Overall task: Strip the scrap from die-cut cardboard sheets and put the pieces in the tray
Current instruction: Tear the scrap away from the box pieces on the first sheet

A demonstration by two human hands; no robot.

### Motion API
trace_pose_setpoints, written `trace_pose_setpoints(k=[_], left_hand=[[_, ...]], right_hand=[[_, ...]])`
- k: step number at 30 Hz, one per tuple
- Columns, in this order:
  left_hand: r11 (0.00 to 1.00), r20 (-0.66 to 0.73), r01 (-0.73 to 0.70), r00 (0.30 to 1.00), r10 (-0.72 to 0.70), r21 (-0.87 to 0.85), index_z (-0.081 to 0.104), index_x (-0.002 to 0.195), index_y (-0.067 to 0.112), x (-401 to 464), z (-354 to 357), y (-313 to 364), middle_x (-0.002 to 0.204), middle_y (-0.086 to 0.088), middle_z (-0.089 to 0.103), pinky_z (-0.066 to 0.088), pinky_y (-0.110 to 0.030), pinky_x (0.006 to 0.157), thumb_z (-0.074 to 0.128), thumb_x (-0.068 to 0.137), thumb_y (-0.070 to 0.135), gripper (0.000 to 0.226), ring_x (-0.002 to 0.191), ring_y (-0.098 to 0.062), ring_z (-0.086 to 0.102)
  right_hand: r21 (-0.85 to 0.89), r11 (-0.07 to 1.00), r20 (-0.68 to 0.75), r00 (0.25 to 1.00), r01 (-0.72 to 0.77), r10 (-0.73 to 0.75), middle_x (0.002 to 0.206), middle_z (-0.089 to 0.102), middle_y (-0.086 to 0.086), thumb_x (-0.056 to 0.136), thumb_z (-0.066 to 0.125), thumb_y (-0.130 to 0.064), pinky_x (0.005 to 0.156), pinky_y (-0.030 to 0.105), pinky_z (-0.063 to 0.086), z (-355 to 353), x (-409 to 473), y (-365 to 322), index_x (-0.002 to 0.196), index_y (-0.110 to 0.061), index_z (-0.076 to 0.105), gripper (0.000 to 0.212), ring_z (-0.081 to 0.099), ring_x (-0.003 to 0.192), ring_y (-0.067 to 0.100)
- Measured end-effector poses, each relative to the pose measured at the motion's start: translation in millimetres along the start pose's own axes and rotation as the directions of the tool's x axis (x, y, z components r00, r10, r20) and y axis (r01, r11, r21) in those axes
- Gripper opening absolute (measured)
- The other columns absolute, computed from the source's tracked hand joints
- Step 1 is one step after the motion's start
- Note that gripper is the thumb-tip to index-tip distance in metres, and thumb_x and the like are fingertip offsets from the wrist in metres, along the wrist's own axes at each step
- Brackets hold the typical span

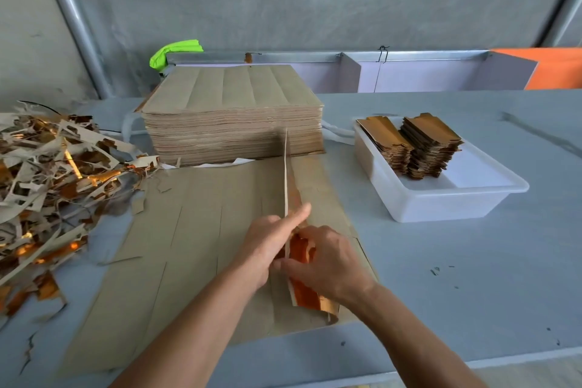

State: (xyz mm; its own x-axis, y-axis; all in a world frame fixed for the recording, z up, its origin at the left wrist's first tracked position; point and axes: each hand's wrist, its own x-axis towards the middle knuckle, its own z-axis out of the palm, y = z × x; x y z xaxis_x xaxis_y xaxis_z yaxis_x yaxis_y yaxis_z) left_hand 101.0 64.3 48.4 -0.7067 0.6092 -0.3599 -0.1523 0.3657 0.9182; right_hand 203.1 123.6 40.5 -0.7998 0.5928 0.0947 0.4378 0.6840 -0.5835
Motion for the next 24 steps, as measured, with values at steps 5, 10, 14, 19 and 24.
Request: trace_pose_setpoints(k=[5,10,14,19,24], left_hand=[[0.994,-0.155,-0.091,0.983,0.099,0.06,0.056,0.075,0.008,14.8,-1.8,-6.8,0.073,-0.013,0.05,0.036,-0.03,0.062,0.052,0.093,0.022,0.023,0.067,-0.02,0.047],[0.997,-0.14,-0.002,0.99,-0.009,-0.08,0.061,0.079,0.003,15.3,-6.9,-6.4,0.08,-0.013,0.067,0.057,-0.035,0.058,0.062,0.085,0.049,0.046,0.074,-0.029,0.066],[0.997,-0.156,-0.079,0.984,0.081,0.017,0.063,0.073,0.005,16.2,-5.1,-4.6,0.079,-0.015,0.066,0.054,-0.032,0.055,0.065,0.087,0.019,0.02,0.073,-0.027,0.064],[0.976,-0.157,-0.003,0.987,-0.032,-0.219,0.059,0.077,0.007,16.2,-9.7,-7.9,0.067,-0.014,0.063,0.054,-0.028,0.044,0.054,0.093,0.002,0.018,0.047,-0.02,0.062],[0.977,-0.16,-0.019,0.987,-0.016,-0.211,0.058,0.071,0.003,19.6,-5.7,-11.1,0.066,-0.015,0.062,0.051,-0.022,0.04,0.053,0.094,0.0,0.023,0.046,-0.016,0.06]], right_hand=[[0.042,0.999,0.03,0.999,-0.029,0.027,0.101,0.059,-0.004,0.081,0.065,-0.051,0.078,0.023,0.051,8.2,0.3,-3.3,0.114,-0.021,0.059,0.045,0.057,0.086,0.011],[0.102,0.991,0.077,0.994,-0.081,0.074,0.102,0.054,-0.008,0.079,0.066,-0.056,0.065,0.01,0.04,7.0,-2.3,2.7,0.124,-0.024,0.053,0.056,0.053,0.086,0.007],[0.107,0.99,0.068,0.994,-0.093,0.086,0.097,0.052,-0.01,0.083,0.064,-0.05,0.06,0.008,0.038,7.7,-3.8,-1.0,0.12,-0.022,0.056,0.046,0.051,0.082,0.005],[0.192,0.951,0.074,0.97,-0.243,0.233,0.096,0.062,0.005,0.099,0.043,-0.031,0.073,0.025,0.053,-3.7,-2.1,1.6,0.106,-0.01,0.06,0.028,0.06,0.084,0.015],[0.231,0.909,0.07,0.937,-0.348,0.341,0.086,0.055,0.007,0.096,0.039,-0.007,0.061,0.025,0.047,-20.4,7.7,13.3,0.092,-0.007,0.061,0.023,0.055,0.078,0.019]])
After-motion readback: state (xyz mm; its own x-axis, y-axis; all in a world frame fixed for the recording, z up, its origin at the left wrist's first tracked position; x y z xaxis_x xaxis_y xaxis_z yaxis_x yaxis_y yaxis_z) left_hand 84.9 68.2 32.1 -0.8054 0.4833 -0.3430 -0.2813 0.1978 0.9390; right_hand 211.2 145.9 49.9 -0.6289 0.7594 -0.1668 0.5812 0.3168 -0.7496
